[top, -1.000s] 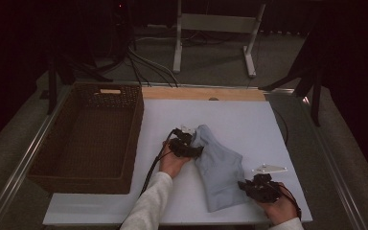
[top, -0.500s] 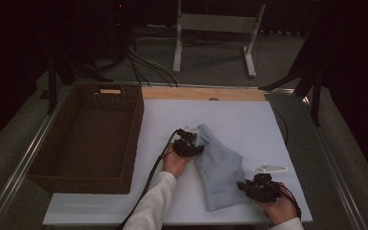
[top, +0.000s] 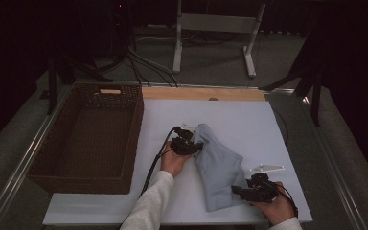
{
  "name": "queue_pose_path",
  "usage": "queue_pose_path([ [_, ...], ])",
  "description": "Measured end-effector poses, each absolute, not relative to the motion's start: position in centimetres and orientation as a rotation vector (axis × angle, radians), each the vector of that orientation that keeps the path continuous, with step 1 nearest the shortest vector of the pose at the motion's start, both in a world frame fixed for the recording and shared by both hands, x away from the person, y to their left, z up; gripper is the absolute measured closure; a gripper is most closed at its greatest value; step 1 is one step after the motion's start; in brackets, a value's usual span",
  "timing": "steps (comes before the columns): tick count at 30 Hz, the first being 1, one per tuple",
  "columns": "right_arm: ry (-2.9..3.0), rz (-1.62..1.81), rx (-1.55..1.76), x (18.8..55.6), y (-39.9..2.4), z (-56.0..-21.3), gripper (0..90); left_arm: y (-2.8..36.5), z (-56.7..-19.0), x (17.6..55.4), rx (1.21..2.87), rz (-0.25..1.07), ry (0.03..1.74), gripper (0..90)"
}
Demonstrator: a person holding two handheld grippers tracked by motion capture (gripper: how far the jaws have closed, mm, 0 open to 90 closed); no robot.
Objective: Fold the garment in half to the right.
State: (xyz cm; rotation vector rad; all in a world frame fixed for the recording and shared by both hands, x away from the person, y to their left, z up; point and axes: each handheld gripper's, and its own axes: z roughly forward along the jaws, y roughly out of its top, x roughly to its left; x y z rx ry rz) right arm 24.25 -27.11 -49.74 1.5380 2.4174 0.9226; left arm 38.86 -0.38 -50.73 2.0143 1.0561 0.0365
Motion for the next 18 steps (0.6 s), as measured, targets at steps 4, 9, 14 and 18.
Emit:
queue_pose_path([
  [4, 2.431, 0.883, 1.542, 24.3, -26.8, -50.1, 43.3, -0.1, -50.1, 38.8, 1.991, 0.031, 1.05, 82.3],
  [9, 2.438, 0.894, 1.563, 24.4, -26.8, -50.1, 49.5, 0.0, -49.6, 38.7, 1.98, 0.035, 1.043, 82.2],
  [14, 2.418, 0.884, 1.567, 24.6, -27.0, -50.2, 44.6, 0.1, -49.2, 38.7, 1.978, 0.038, 1.037, 82.3],
  [18, 2.416, 0.871, 1.574, 24.6, -26.8, -50.1, 47.2, 0.1, -49.1, 38.7, 1.977, 0.041, 1.036, 82.3],
])
